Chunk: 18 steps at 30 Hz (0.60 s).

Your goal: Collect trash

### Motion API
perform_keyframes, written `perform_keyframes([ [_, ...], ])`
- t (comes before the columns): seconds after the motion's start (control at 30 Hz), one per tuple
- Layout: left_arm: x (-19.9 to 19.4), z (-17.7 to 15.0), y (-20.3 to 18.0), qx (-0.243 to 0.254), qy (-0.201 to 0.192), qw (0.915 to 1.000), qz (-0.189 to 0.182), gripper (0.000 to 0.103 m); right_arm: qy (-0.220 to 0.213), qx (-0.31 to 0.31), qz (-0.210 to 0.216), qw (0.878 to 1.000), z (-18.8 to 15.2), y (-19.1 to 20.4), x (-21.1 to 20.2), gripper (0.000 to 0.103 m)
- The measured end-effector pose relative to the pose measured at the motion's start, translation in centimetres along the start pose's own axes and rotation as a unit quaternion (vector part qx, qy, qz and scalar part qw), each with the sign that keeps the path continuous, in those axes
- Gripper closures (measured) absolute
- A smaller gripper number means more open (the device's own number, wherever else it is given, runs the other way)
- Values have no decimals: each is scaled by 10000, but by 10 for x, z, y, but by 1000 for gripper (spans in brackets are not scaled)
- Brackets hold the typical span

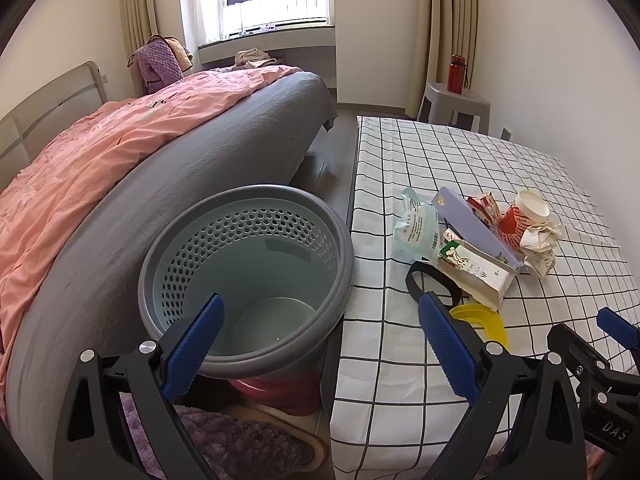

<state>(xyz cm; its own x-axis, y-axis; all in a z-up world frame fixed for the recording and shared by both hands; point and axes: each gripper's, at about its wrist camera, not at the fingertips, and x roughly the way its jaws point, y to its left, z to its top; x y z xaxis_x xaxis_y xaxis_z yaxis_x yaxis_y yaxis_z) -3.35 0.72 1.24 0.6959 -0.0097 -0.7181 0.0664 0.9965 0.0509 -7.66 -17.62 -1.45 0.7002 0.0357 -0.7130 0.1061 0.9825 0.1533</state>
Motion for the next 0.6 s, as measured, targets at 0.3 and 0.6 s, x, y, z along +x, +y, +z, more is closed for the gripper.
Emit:
perform_keyframes([
  [0.3, -5, -3, 0, 12, -18, 10000, 28, 10, -98, -15, 27, 9999, -3, 3, -9, 6],
  [0.6, -6, -4, 1, 13, -18, 10000, 32, 10, -97, 13, 47, 9999, -7, 2, -9, 6],
])
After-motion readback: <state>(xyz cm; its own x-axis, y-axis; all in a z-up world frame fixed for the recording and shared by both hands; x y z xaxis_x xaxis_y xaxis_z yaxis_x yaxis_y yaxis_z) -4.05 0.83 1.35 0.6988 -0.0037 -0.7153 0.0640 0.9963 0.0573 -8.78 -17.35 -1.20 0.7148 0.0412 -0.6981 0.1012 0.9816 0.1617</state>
